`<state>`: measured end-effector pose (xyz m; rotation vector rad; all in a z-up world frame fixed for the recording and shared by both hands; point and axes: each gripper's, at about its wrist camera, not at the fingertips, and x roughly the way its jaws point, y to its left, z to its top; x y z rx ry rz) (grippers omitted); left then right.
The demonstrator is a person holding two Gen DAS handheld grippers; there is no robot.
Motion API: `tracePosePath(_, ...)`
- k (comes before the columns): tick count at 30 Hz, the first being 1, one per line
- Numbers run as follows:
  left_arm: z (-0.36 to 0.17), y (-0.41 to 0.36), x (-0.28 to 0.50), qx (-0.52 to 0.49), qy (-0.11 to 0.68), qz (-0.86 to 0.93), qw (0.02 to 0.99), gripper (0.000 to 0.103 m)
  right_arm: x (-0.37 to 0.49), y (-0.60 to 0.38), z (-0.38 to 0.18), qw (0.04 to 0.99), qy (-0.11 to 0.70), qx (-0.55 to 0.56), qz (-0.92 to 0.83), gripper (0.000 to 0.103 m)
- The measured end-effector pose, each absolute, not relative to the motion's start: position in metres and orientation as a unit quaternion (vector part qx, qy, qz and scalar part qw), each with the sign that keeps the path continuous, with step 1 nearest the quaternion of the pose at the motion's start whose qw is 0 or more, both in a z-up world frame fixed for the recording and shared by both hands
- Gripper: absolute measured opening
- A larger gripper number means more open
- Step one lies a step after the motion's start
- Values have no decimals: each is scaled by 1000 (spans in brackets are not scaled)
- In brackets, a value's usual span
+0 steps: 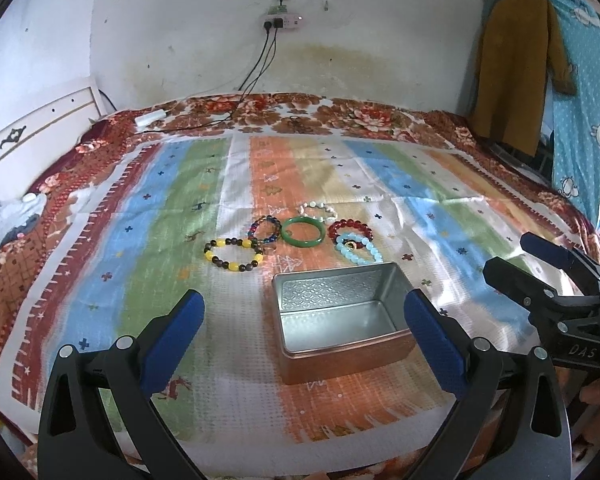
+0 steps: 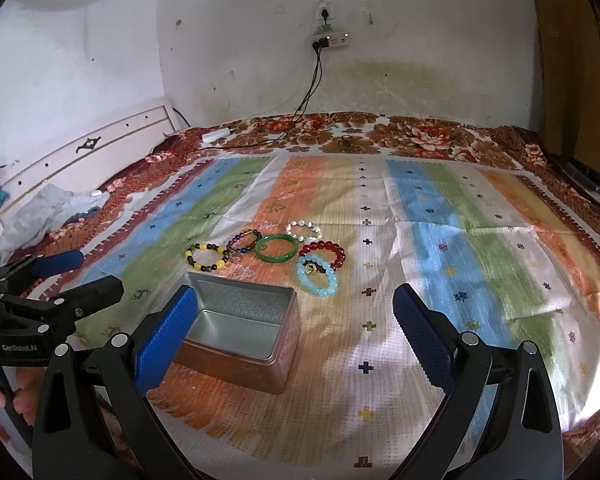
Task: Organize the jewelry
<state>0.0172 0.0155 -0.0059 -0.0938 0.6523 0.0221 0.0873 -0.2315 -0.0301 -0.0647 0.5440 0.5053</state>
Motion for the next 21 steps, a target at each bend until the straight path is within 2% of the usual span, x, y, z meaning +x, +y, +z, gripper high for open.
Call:
tracePosePath(11, -4, 18, 39, -33, 328, 28, 944, 97, 106, -224, -26, 930, 274, -30, 245, 99)
tracePosePath(16, 3, 21, 57, -30, 322, 33, 946, 97, 119, -215, -17, 939, 251, -49, 228, 99)
tracePosePath(21, -3, 30, 80, -45, 347, 28, 936, 97, 138, -212, -17, 936, 265, -42, 229, 99)
